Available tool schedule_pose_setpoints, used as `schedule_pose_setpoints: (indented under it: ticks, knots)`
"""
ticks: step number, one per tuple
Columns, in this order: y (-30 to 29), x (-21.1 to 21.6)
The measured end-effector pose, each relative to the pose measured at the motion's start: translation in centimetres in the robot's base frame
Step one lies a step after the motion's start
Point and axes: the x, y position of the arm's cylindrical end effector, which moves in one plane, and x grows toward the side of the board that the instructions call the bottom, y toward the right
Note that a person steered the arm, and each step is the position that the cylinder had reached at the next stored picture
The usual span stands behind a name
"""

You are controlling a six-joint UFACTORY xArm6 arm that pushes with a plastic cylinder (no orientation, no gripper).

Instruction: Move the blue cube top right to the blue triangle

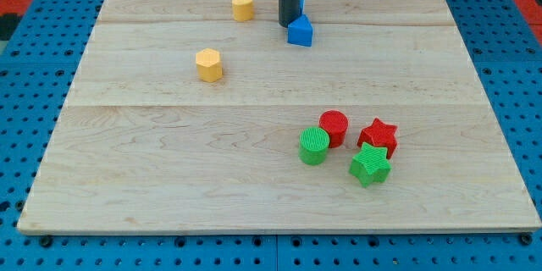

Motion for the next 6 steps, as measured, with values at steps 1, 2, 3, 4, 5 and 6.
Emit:
schedule_pose_setpoints:
  ticks: [1,2,3,4,5,6]
  knots:
    - [-3.5,-0.2]
    - [-3.6,-2.6]
    - [-2.4,-5.3]
    - [1.0,-5.0]
    - [2.1,-1.1]
    - [1.7,-0.8]
